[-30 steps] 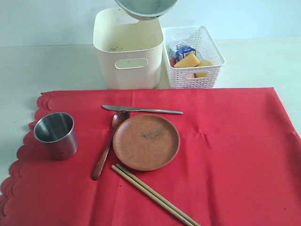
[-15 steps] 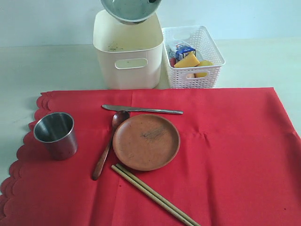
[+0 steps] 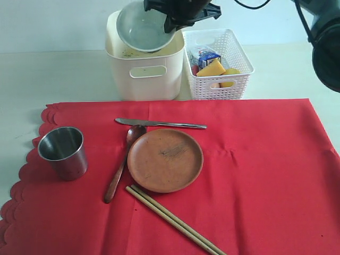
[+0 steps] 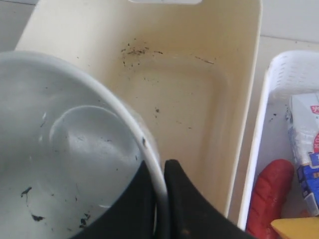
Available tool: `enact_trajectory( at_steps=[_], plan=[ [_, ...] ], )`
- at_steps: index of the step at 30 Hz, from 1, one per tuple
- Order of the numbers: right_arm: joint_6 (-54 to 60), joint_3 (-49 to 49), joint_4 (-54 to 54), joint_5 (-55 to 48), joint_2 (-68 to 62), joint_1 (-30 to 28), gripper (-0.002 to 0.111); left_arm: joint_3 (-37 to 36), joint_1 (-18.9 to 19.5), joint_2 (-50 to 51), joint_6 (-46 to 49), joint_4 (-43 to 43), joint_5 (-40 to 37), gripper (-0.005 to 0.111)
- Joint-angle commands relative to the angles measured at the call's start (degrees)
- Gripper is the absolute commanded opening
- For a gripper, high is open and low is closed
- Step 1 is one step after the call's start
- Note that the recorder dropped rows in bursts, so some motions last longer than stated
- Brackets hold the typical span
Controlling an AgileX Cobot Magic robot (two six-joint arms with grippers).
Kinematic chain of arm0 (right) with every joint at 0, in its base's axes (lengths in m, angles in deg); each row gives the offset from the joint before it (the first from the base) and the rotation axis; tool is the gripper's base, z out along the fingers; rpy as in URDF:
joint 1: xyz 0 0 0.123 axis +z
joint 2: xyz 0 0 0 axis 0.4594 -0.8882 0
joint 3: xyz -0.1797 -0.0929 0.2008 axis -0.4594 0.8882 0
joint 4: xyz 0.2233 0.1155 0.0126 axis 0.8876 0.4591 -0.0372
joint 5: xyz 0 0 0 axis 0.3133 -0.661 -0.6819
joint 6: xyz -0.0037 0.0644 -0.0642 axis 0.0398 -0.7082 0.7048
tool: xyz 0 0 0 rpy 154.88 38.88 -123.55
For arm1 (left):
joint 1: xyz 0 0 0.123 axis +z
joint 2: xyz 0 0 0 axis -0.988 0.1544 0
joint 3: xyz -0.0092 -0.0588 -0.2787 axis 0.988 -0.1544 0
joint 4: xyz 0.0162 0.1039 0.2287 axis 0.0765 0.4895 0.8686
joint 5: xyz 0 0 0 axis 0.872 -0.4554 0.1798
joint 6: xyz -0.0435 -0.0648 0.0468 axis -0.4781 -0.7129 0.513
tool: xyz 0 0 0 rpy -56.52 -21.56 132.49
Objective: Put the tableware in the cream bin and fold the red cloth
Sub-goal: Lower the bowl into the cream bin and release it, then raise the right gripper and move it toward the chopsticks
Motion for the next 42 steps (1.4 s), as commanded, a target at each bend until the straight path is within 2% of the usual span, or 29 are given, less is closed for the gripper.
enact_trajectory(
  at_steps=[1, 11, 21, 26, 31, 36, 42],
  plan=[
    [-1.06, -0.84, -0.30, 2.35, -1.89, 0.03, 0.000, -0.15, -0.35, -0.36, -0.16, -0.03, 0.23, 0.001],
    [-1.06, -0.84, -0.94, 2.14, -4.22, 0.03, 0.002, -0.15, -0.35, -0.36, -0.16, -0.03, 0.23, 0.001],
    [-1.06, -0.95, -0.94, -0.43, -4.85, 0.03, 0.034, -0.15, -0.35, -0.36, -0.16, -0.03, 0.23, 0.001],
    [-1.06, -3.62, -0.94, -0.57, -4.07, 0.03, 0.044, -0.15, -0.35, -0.36, -0.16, -0.03, 0.23, 0.001],
    [-1.06, -10.66, -1.84, -3.74, -2.95, 0.03, 0.045, -0.15, -0.35, -0.36, -0.16, -0.03, 0.23, 0.001],
    [-1.06, -14.28, -7.09, -15.36, 0.79, 0.03, 0.045, -0.15, -0.35, -0.36, -0.16, -0.03, 0.23, 0.001],
    [-1.30, -14.42, -7.04, -15.84, 5.98, -0.08, 0.045, -0.15, -0.35, -0.36, -0.16, -0.03, 0.23, 0.001]
  ],
)
